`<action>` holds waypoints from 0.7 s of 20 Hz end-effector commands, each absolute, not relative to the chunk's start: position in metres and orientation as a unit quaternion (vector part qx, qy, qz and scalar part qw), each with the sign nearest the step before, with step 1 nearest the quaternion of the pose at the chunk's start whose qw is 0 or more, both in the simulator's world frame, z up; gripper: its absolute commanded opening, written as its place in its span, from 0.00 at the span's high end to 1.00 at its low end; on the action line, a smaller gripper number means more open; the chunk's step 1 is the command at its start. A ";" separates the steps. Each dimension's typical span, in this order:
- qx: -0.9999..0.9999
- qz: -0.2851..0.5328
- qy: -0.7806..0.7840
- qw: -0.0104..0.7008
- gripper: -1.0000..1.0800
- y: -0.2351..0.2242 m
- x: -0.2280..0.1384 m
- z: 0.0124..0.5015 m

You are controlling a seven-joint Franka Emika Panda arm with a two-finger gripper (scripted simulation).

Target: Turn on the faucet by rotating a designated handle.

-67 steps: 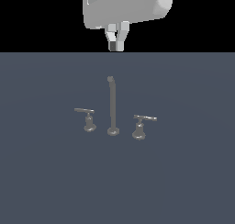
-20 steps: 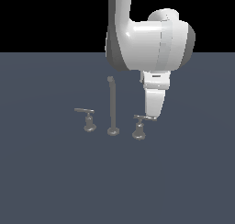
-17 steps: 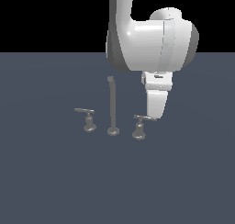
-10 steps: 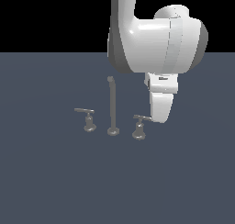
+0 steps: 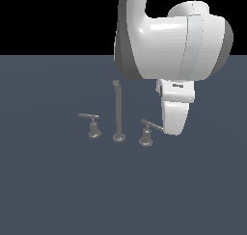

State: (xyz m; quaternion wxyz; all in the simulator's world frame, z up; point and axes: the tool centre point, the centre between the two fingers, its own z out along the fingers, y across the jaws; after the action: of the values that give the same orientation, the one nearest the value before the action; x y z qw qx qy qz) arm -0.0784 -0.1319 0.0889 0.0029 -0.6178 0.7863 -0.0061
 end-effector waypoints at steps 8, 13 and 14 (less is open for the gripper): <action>-0.620 -0.002 0.784 0.000 1.00 -0.111 -0.099 0.089; -0.625 -0.001 0.781 0.000 1.00 -0.086 -0.108 0.089; -0.625 0.000 0.780 0.000 1.00 -0.081 -0.110 0.089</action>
State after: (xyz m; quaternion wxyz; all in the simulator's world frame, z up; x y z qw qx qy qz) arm -0.1094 -0.1093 0.0889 -0.0008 -0.6077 0.7942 -0.0035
